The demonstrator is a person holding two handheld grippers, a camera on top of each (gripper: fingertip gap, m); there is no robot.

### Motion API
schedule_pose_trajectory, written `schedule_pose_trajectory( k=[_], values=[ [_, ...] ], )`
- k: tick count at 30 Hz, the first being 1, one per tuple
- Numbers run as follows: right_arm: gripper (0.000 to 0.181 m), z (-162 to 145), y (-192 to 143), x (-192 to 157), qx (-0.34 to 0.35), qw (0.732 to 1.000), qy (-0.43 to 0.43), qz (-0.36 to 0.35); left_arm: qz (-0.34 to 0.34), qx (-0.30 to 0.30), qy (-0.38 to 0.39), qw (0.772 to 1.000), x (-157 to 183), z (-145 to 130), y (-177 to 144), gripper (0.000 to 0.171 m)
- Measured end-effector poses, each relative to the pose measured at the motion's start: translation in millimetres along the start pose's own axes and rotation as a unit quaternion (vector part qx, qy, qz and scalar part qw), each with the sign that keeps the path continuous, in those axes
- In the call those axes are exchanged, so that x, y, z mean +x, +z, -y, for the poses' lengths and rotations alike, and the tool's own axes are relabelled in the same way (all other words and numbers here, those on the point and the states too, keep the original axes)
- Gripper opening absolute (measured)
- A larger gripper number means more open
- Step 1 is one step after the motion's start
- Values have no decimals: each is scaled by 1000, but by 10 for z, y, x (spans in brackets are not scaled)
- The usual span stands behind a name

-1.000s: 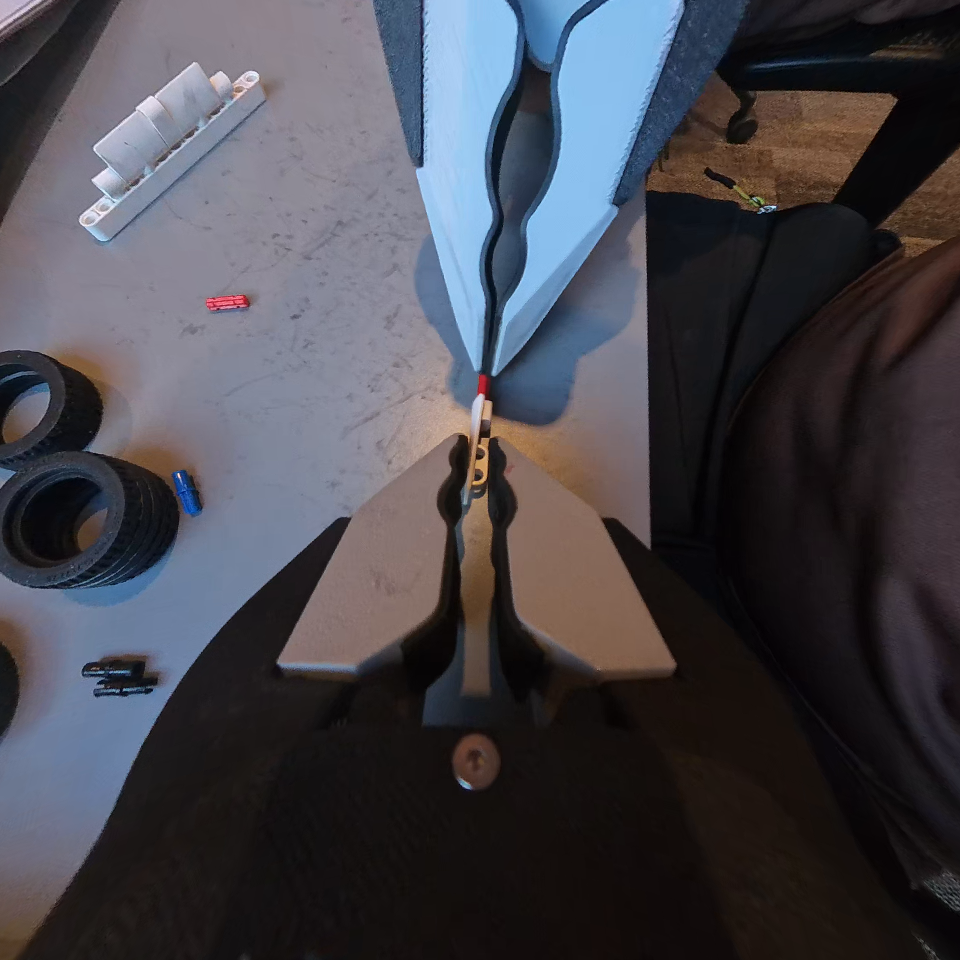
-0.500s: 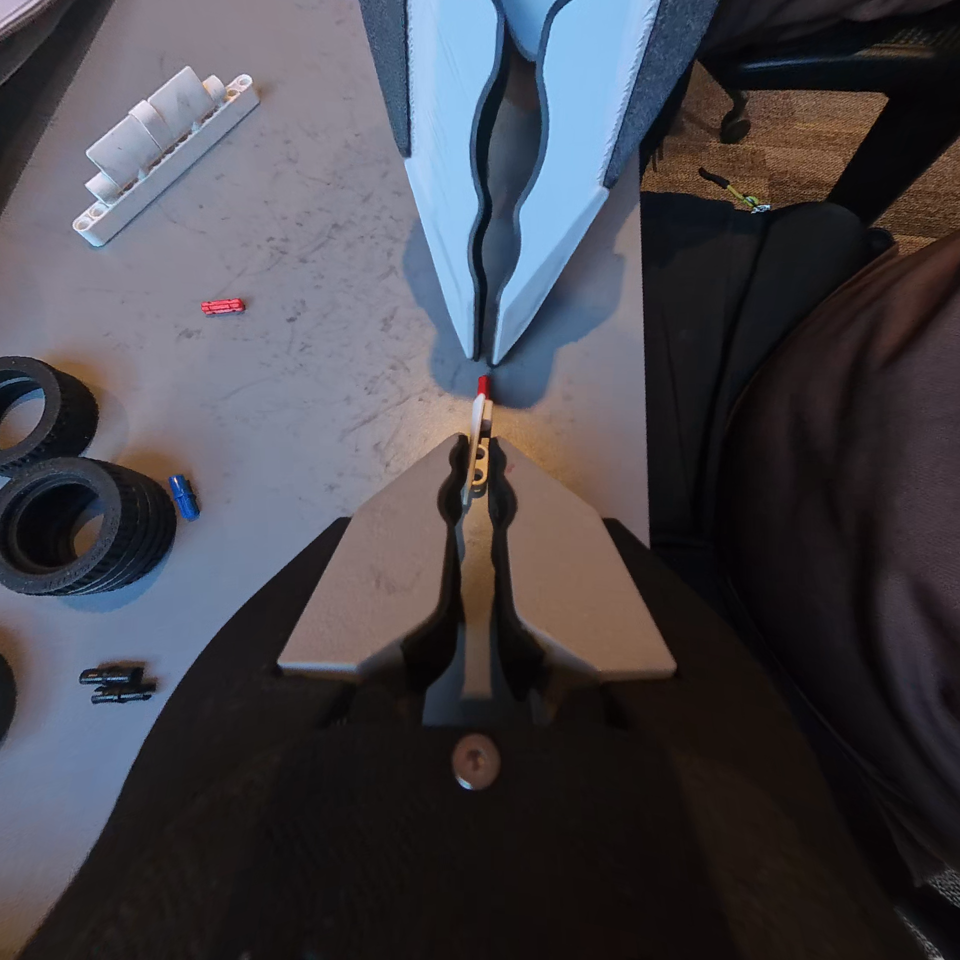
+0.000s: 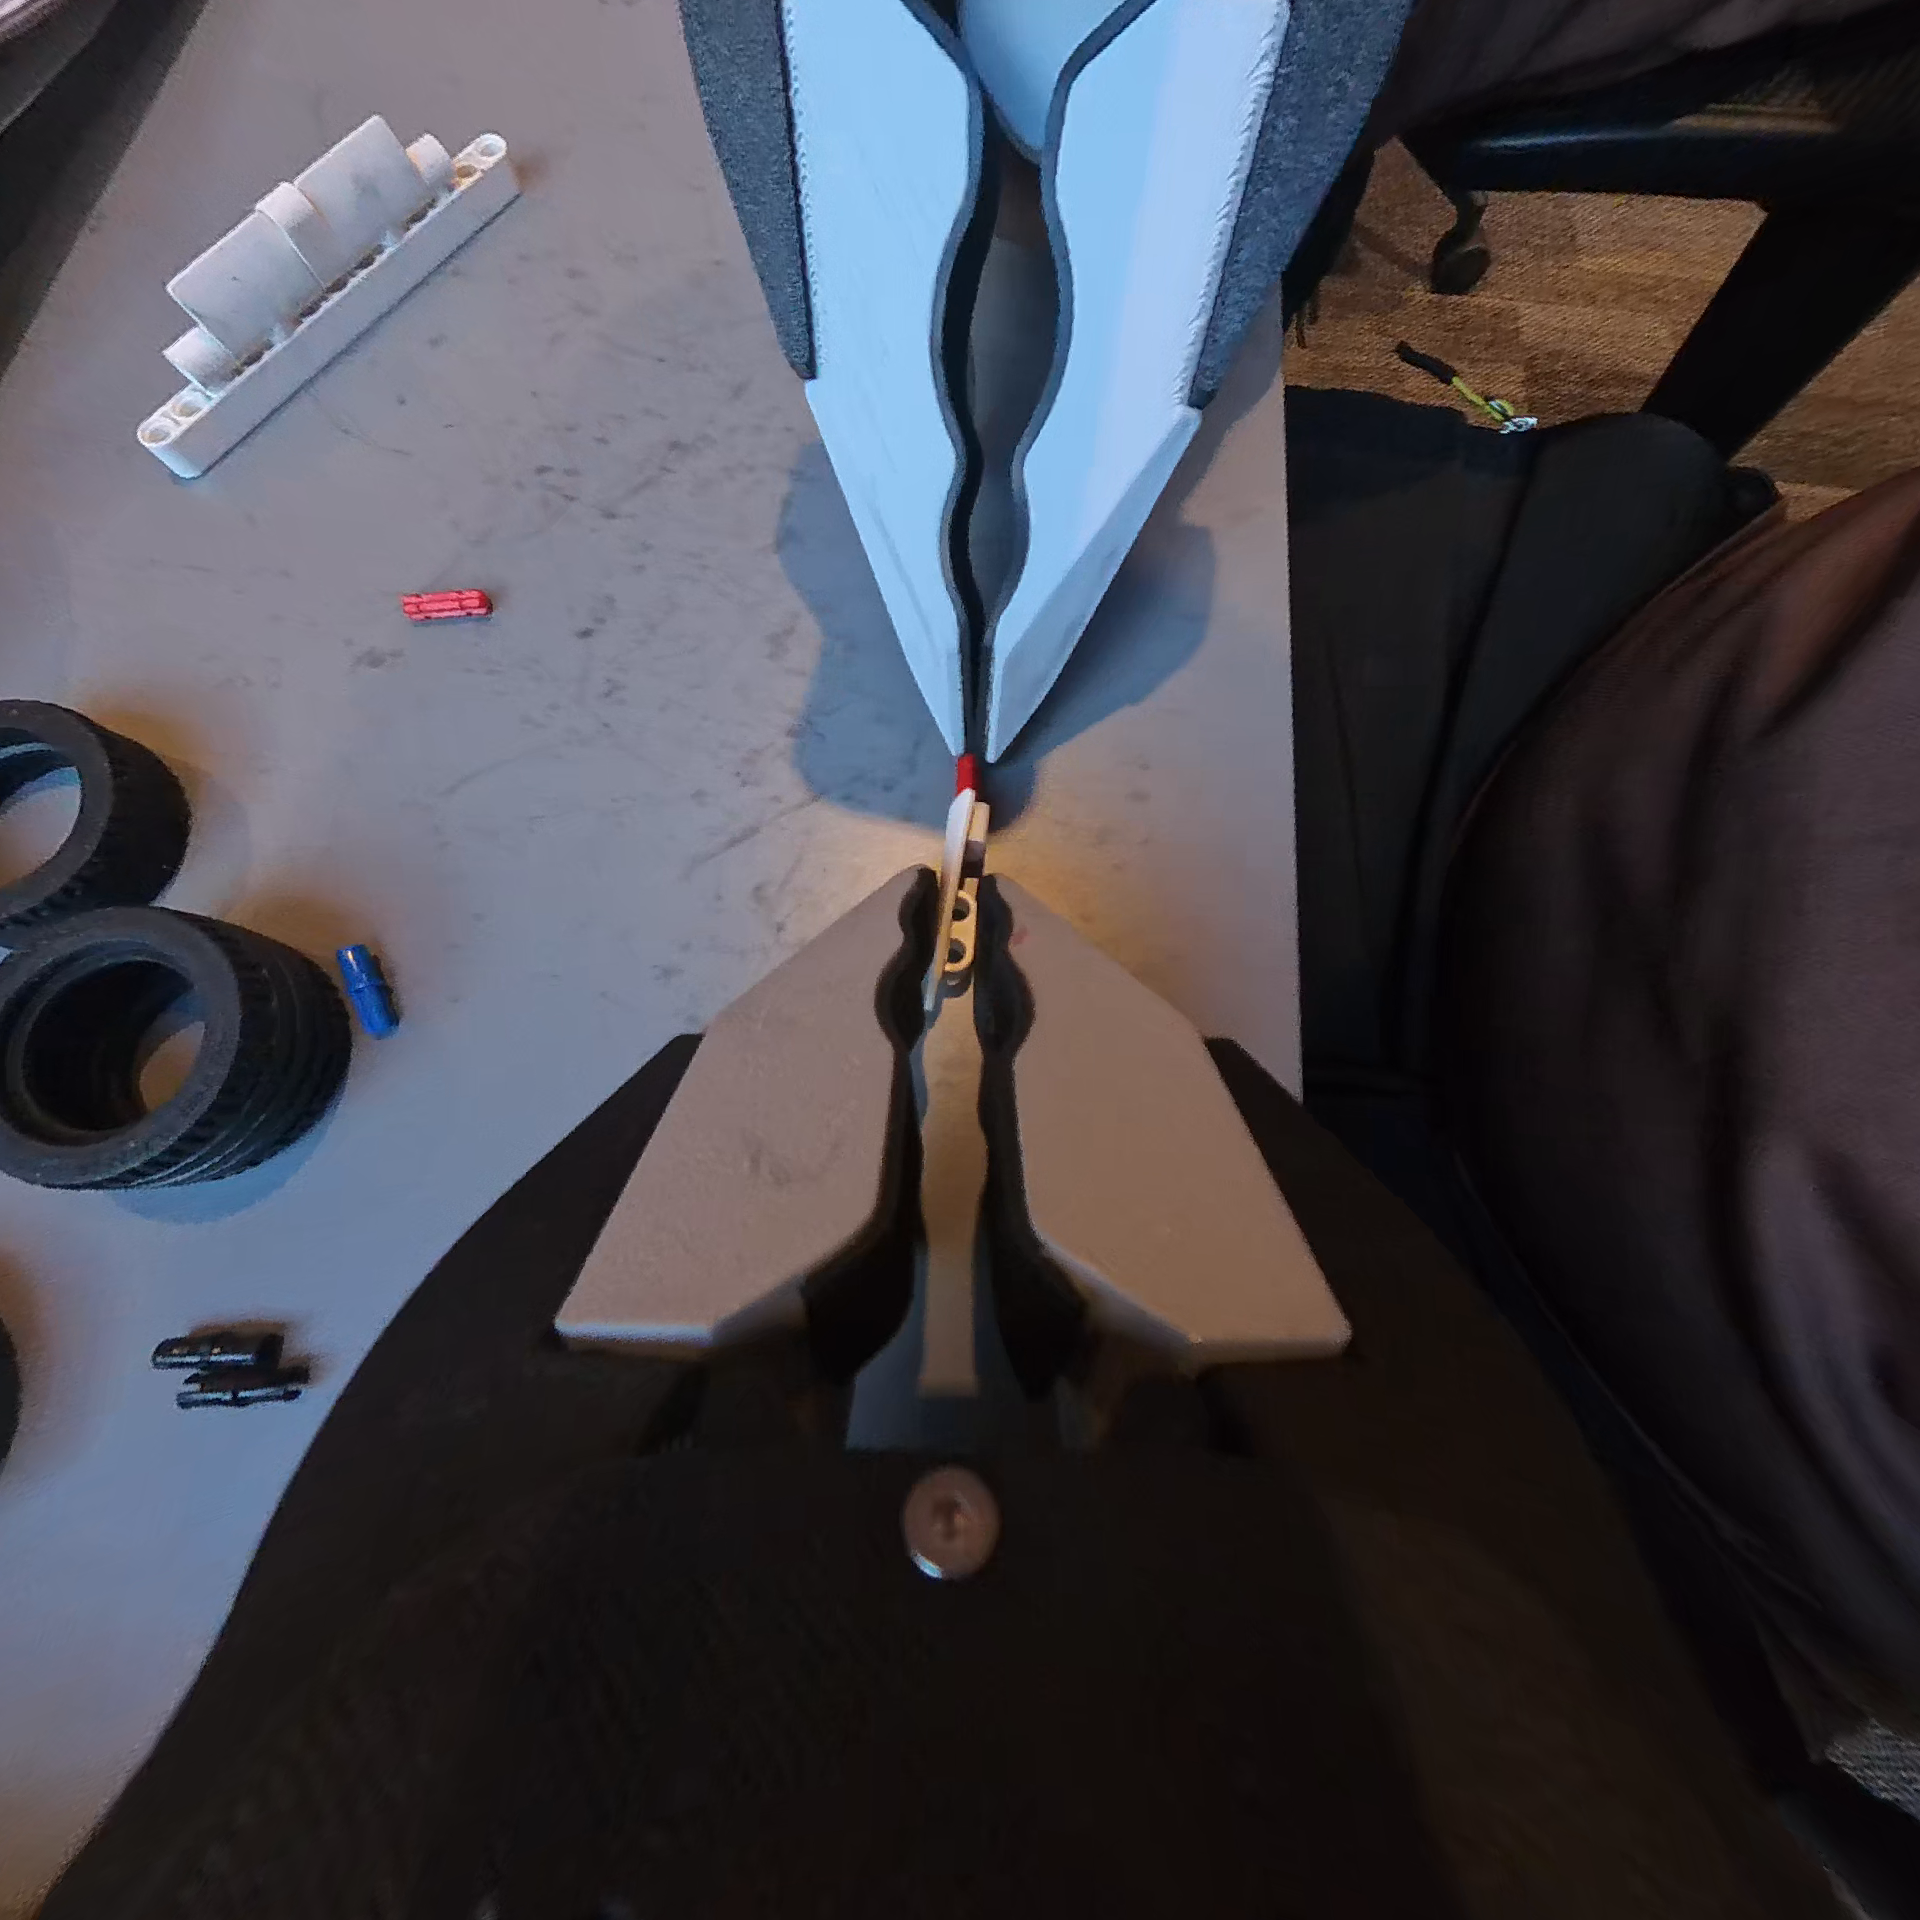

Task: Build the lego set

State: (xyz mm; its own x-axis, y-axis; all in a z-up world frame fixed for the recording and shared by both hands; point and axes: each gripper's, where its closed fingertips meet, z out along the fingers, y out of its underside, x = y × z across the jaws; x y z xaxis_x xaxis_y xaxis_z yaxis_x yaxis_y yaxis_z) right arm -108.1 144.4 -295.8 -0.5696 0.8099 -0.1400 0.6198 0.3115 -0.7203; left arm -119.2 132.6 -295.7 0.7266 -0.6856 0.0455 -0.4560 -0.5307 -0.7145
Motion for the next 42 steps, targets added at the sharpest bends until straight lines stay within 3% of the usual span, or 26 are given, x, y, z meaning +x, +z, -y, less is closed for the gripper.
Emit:
schedule_pose_trajectory(
  k=[27,42],
  values=[
    [0,49,40,50,-2,999,-7,-32,54,-5,9,998,-23,12,9,3],
    [0,56,38,43,0,1000,-9,-29,49,-5,1,999,-26,13,11,2]
  ],
)
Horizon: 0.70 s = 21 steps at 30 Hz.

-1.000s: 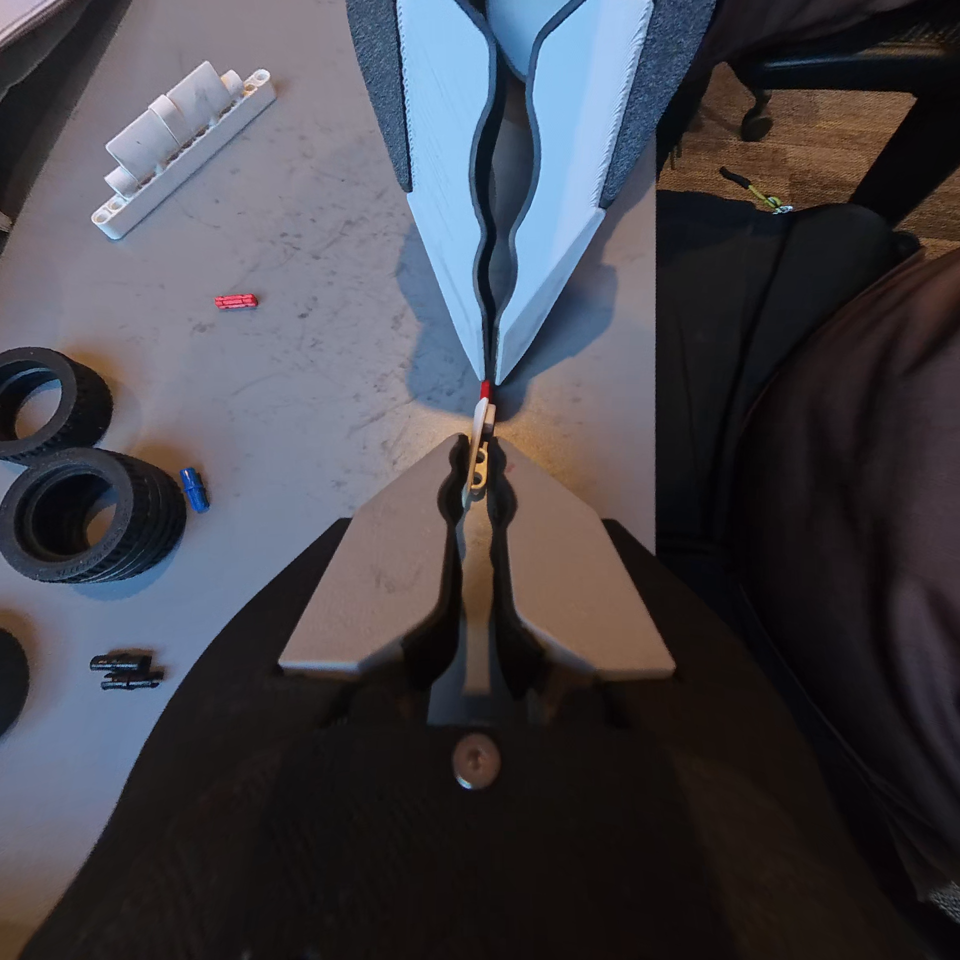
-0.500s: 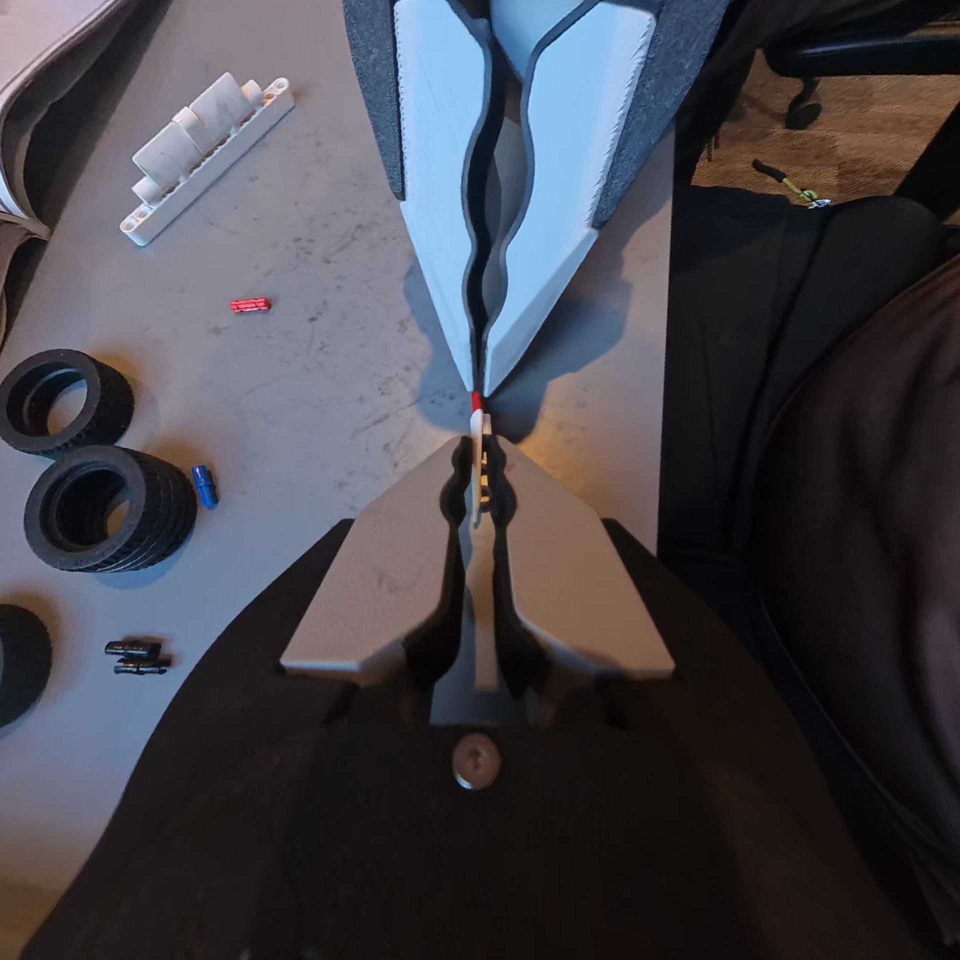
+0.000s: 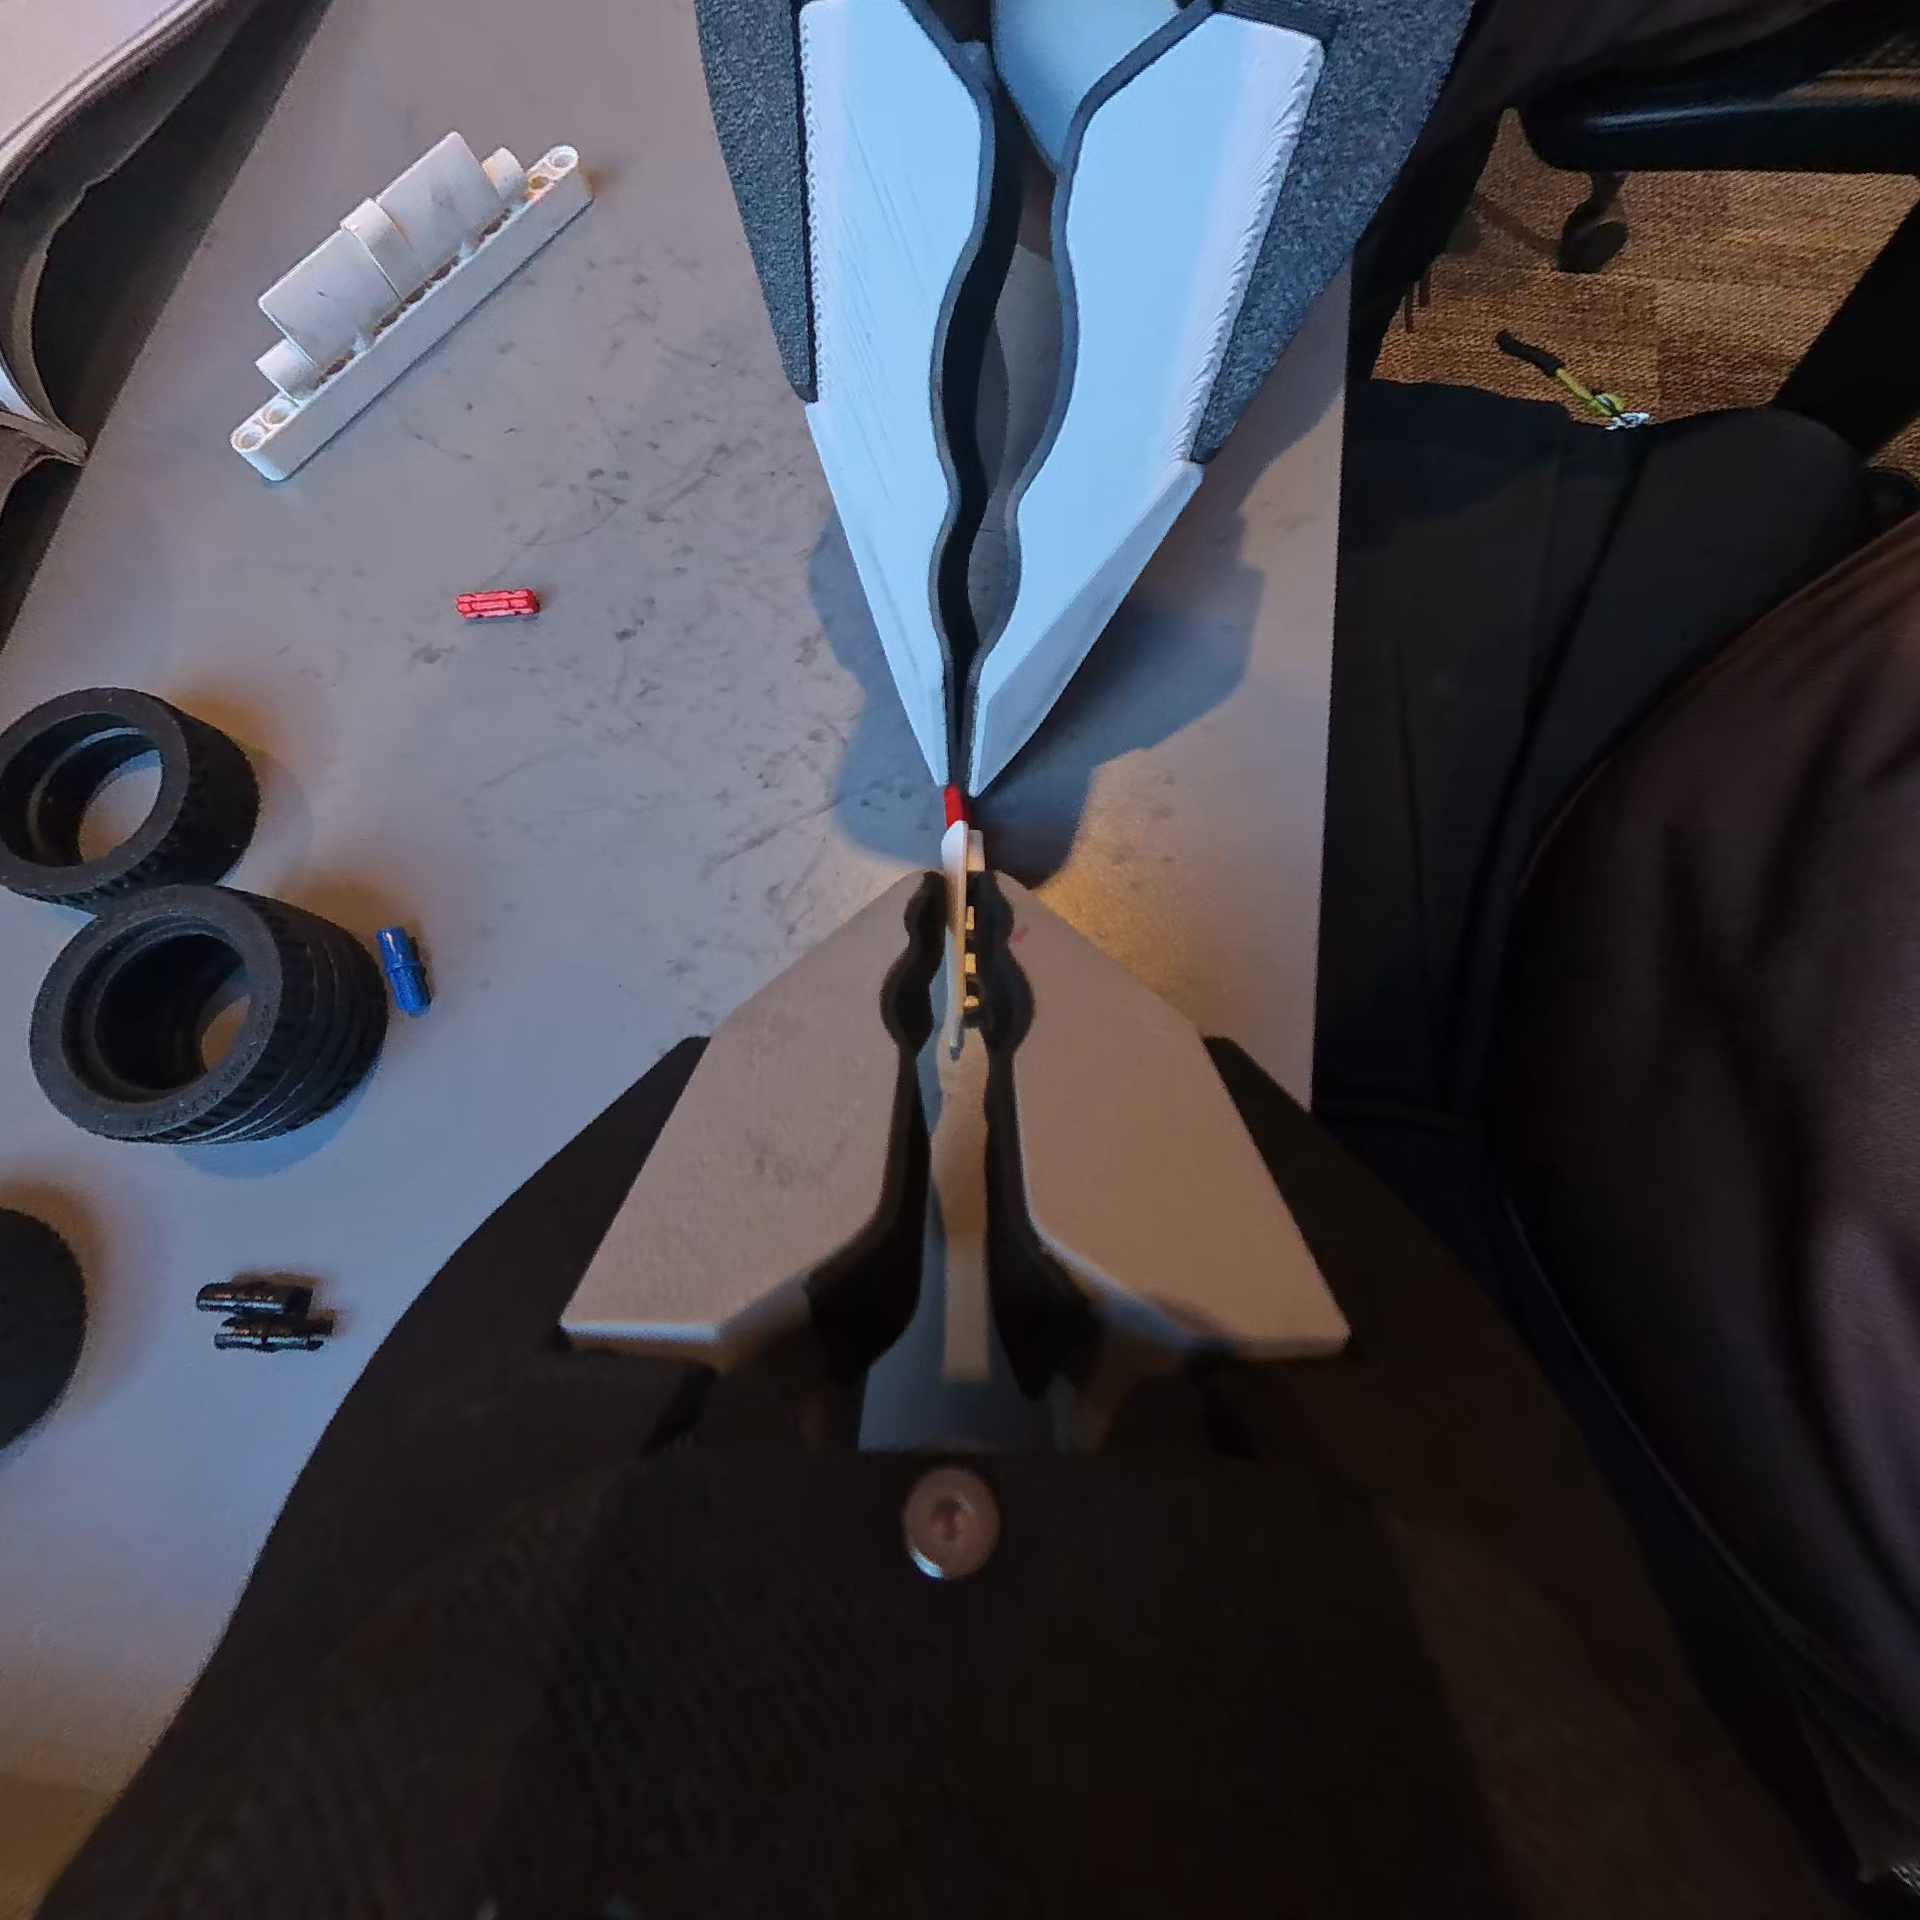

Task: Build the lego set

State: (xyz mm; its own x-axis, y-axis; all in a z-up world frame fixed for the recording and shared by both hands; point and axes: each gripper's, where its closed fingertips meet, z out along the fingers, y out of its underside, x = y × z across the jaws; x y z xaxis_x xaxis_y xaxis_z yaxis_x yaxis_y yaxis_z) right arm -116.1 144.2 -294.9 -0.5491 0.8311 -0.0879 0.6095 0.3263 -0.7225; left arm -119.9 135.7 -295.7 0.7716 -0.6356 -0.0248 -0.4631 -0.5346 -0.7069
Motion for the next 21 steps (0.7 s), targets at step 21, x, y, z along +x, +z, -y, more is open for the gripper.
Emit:
schedule_pose_trajectory(
  k=[21],
  values=[
    [2,-36,-26,-56,-3,999,-1,36,-46,9,26,999,41,-6,-10,3]
  ],
)
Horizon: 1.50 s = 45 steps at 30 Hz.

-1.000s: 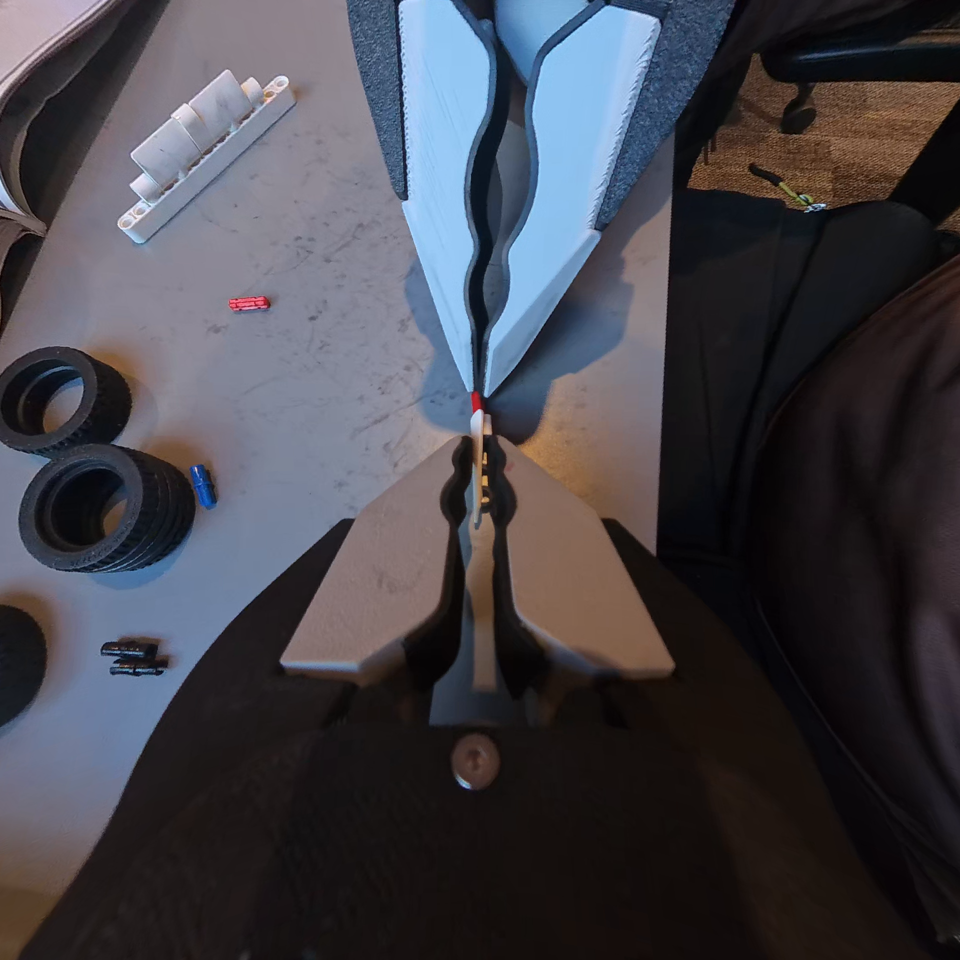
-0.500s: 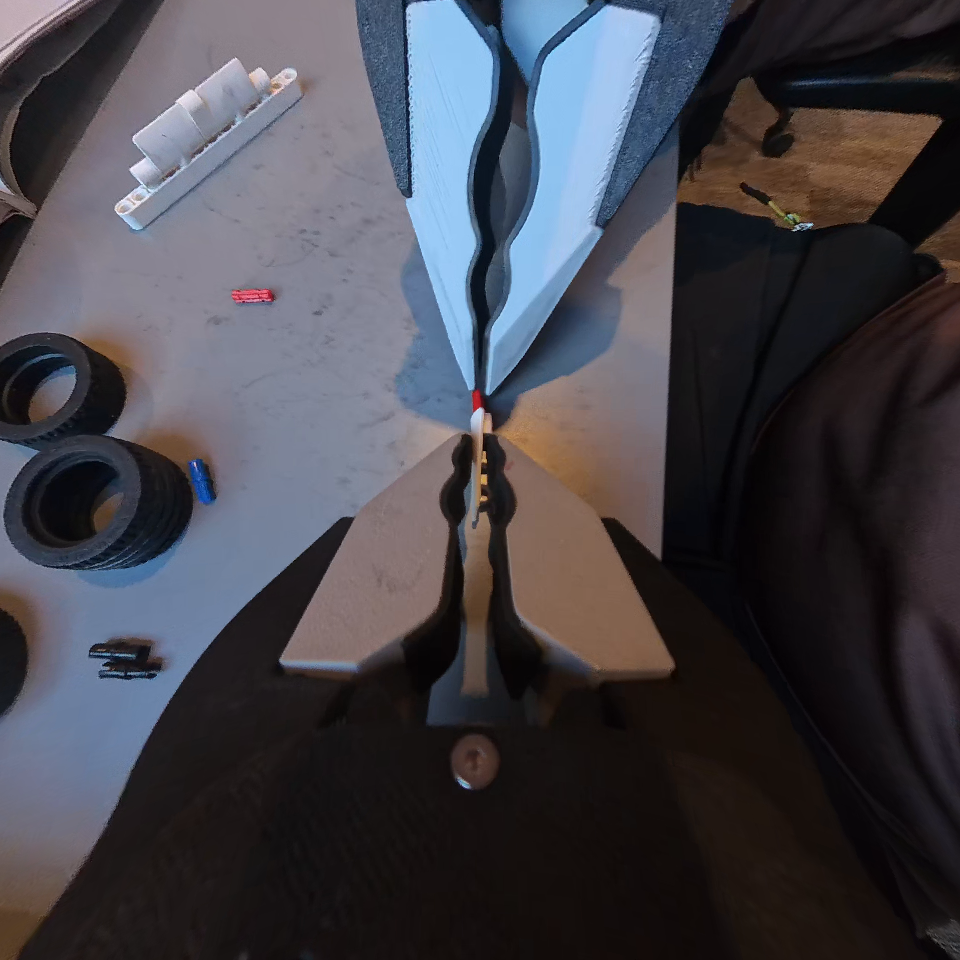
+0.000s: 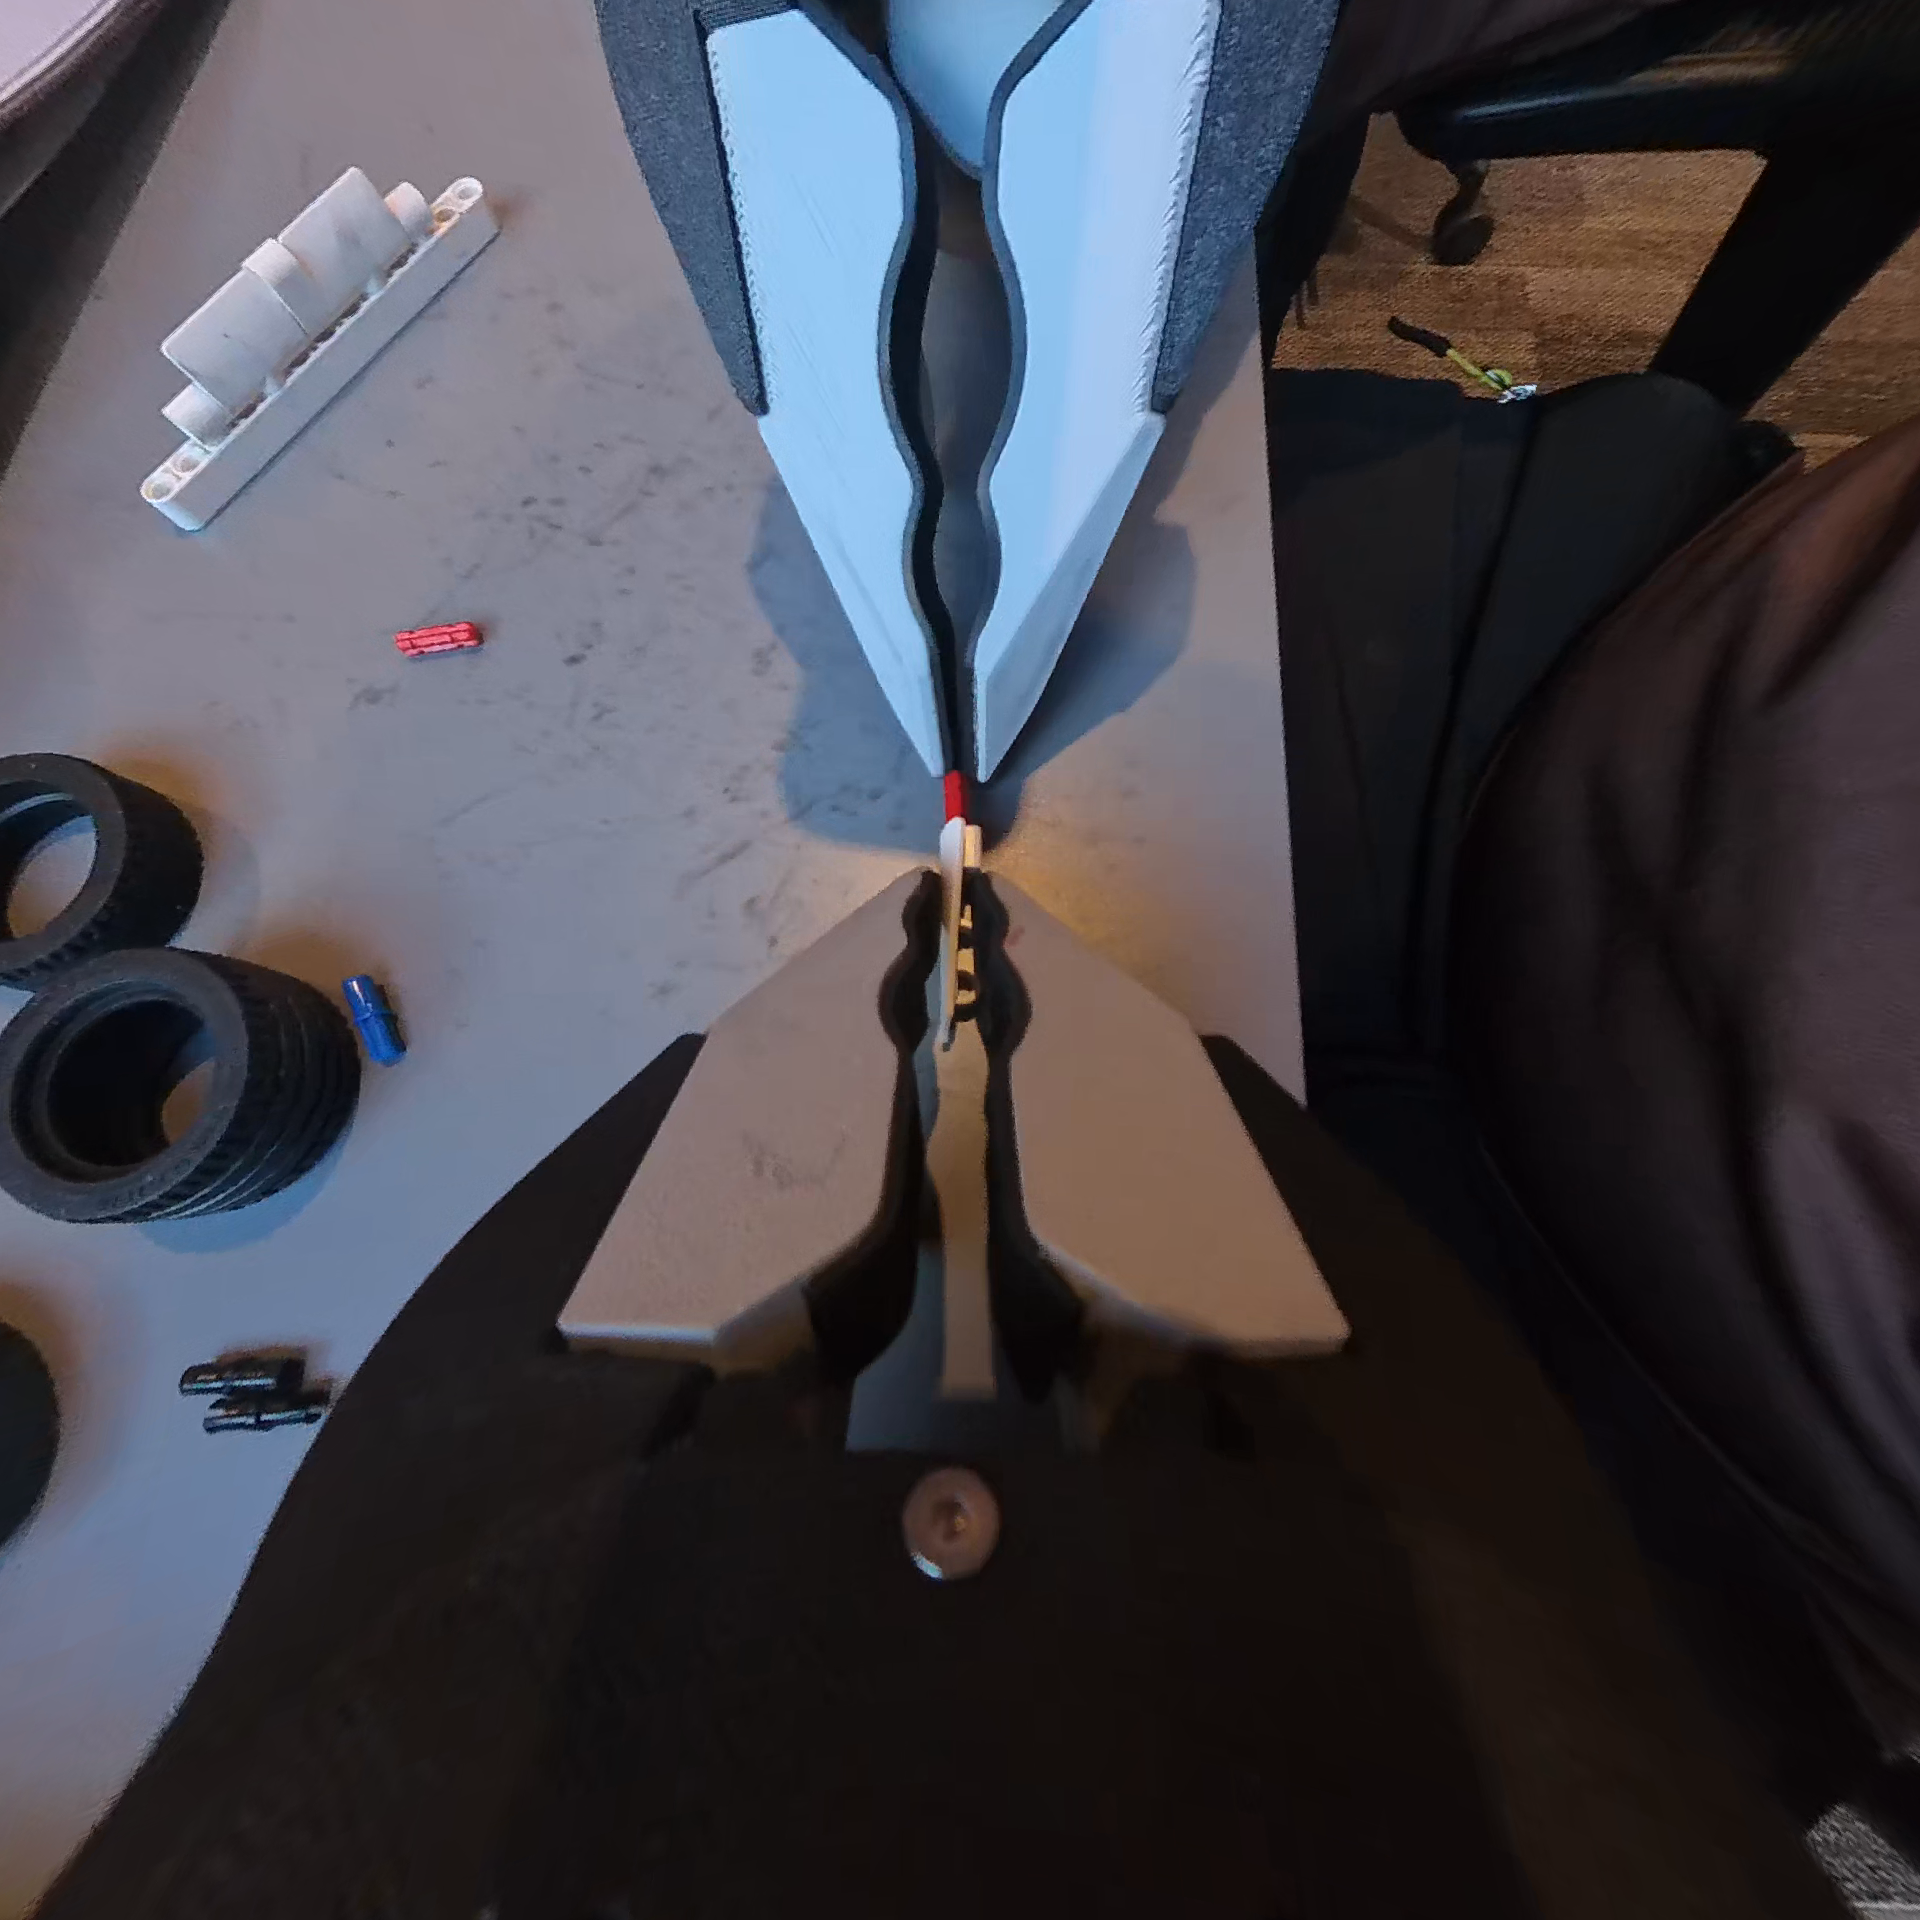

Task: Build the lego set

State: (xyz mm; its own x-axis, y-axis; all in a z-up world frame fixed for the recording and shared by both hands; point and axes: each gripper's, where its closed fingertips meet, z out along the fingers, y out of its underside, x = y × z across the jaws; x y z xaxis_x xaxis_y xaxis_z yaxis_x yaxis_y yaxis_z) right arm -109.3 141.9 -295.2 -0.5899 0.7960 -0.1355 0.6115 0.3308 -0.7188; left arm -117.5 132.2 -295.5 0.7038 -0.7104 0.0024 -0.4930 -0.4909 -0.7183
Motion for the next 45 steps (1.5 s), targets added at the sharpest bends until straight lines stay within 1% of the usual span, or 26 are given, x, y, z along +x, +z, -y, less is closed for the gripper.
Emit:
schedule_pose_trajectory(
  k=[6,9,12,16,19,42,45],
  values=[
    [1,8,4,1,-10,1000,-8,-7,-10,-2,-9,1000,-2,1,1,3],
    [0,5,4,1,-33,999,0,-9,-11,-3,-10,1000,-1,4,4,2],
    [0,10,6,16,-57,998,-22,-24,-10,-4,-14,1000,-5,6,7,2],
    [0,13,9,21,-65,997,-39,-18,-11,-5,-12,1000,3,9,11,2],
    [0,14,11,19,-73,995,-65,-28,-15,-6,-17,1000,6,9,12,2],
    [0,11,17,14,-70,992,-97,-47,-14,-7,-28,999,35,19,36,2],
    [2,-1,10,34,-68,994,-72,-46,-6,-2,-23,1000,25,20,41,3]
  ],
)
